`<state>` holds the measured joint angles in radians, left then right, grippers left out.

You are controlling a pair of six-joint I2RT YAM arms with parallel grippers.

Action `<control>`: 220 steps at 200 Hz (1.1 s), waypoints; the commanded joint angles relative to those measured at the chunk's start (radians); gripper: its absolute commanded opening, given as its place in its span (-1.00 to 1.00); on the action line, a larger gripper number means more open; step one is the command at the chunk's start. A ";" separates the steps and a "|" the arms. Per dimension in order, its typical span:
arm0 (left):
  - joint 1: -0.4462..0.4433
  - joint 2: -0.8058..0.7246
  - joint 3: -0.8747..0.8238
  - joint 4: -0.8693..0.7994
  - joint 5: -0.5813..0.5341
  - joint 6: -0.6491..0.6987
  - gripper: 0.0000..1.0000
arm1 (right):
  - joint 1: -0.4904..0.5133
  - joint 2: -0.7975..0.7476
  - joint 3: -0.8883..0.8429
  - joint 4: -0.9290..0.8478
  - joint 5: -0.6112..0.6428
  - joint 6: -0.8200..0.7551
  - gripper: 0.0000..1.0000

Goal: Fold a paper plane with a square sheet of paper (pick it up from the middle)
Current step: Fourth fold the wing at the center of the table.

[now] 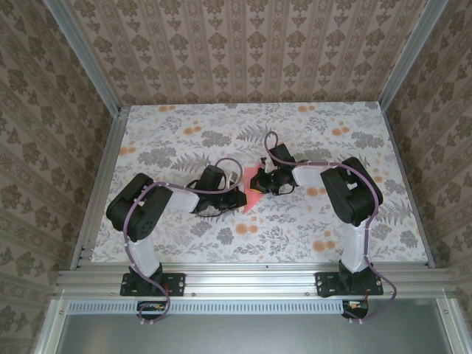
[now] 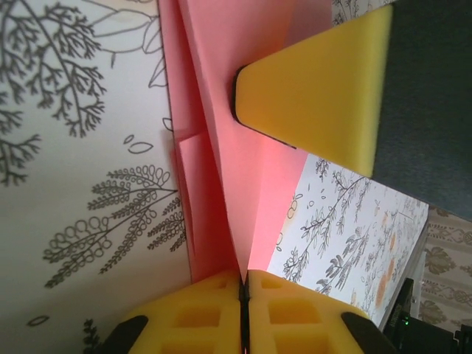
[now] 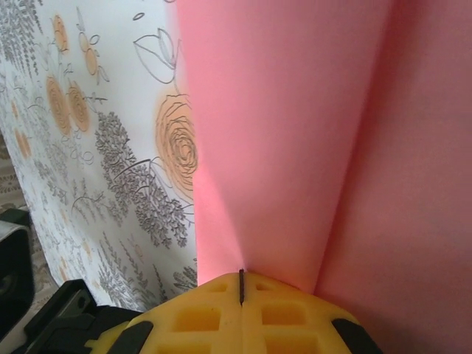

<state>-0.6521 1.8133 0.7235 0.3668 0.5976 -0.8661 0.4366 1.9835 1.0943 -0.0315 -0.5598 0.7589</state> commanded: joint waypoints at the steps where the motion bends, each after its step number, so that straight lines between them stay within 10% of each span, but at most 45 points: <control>1: 0.008 -0.035 -0.009 -0.137 -0.055 0.056 -0.75 | -0.006 0.027 0.016 -0.050 0.074 -0.017 -0.91; 134: -0.012 -0.095 0.017 -0.183 -0.093 0.093 -0.56 | -0.003 0.029 0.014 -0.053 0.087 -0.006 -0.90; 220: -0.046 -0.104 0.156 -0.239 -0.059 0.136 -0.94 | -0.002 0.036 0.008 -0.053 0.081 -0.009 -0.91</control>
<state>-0.6945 1.6623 0.8040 0.1490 0.4847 -0.7635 0.4362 1.9835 1.0969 -0.0338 -0.5293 0.7593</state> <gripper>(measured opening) 0.056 0.056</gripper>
